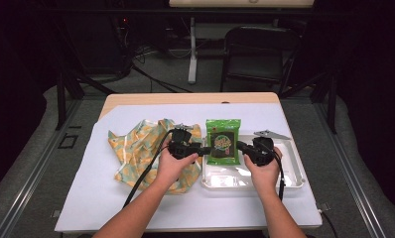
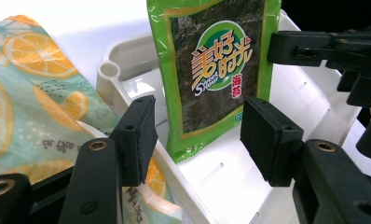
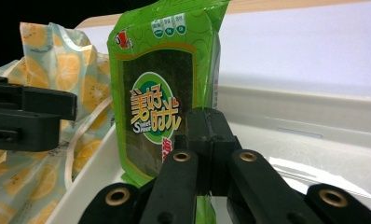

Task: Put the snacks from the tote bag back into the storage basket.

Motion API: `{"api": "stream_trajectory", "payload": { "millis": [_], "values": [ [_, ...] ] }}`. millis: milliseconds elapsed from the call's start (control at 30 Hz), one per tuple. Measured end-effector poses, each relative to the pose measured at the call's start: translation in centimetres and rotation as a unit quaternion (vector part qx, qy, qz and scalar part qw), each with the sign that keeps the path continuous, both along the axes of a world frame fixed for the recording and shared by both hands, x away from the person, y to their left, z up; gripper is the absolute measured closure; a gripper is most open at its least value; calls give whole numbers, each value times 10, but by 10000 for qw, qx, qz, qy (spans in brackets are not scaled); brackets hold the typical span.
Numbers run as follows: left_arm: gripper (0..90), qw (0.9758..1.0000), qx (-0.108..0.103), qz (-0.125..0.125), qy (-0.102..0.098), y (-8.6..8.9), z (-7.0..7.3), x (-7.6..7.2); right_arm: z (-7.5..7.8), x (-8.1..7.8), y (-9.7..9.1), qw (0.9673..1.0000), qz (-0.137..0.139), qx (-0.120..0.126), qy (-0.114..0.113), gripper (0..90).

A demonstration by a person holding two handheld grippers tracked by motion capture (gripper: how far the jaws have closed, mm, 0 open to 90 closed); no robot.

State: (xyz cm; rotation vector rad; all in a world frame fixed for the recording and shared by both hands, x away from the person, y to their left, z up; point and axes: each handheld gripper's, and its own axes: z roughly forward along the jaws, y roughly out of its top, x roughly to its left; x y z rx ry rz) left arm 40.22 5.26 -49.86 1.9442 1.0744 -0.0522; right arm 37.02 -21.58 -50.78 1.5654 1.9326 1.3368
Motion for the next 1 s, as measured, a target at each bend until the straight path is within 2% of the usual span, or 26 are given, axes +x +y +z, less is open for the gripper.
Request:
{"api": "stream_trajectory", "payload": {
  "millis": [133,367,633,700,833,1000],
  "values": [
    [454,10000,17,-13,-18,0,0,-1,-3,3,-4,9999,-23,60,116,900],
    [455,10000,17,6,-24,5,2,-2,-7,7,-6,9998,-96,65,191,900],
    [454,10000,2,58,-45,9,4,-3,-12,14,-8,9992,-200,212,279,900],
    [455,10000,2,74,-44,10,4,-4,-13,15,-9,9992,-177,169,321,900],
    [454,9999,-20,122,-41,12,3,-4,-15,18,-9,9987,-270,249,347,900],
    [455,9999,-22,138,-32,14,3,-5,-18,22,-11,9983,-261,293,434,900]
  ]
}}
